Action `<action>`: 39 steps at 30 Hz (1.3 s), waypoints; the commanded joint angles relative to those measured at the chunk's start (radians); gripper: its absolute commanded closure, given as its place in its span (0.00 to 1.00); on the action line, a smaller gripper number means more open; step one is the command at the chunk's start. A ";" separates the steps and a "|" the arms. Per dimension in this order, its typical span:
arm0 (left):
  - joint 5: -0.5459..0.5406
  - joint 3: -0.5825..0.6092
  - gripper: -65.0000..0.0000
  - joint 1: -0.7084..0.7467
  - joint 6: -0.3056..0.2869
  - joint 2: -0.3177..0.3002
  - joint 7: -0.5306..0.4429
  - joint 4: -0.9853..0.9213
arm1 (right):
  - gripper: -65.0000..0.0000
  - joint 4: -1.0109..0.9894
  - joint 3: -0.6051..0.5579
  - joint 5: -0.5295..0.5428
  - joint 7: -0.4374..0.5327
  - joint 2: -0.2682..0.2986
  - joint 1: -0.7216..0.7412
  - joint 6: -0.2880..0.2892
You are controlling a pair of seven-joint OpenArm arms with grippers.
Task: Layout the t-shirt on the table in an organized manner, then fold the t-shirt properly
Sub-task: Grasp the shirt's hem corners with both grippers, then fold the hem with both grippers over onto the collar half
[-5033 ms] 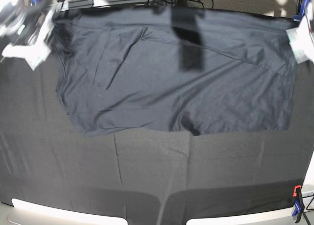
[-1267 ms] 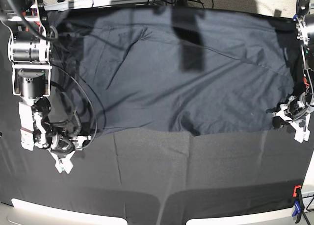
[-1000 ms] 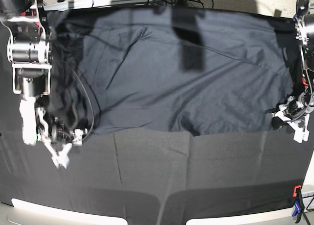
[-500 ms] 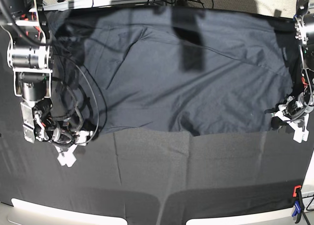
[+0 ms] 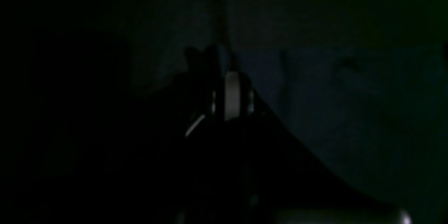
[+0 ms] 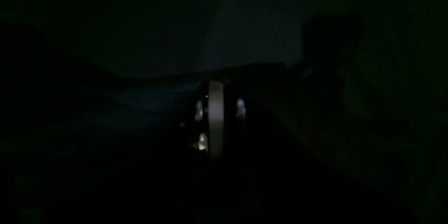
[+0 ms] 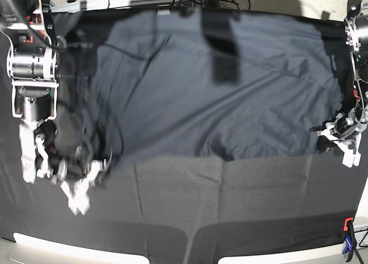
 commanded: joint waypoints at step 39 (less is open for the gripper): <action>-0.404 -0.529 1.00 0.687 -0.009 0.111 0.196 0.740 | 1.00 0.740 0.414 -0.065 0.076 0.009 -0.714 0.009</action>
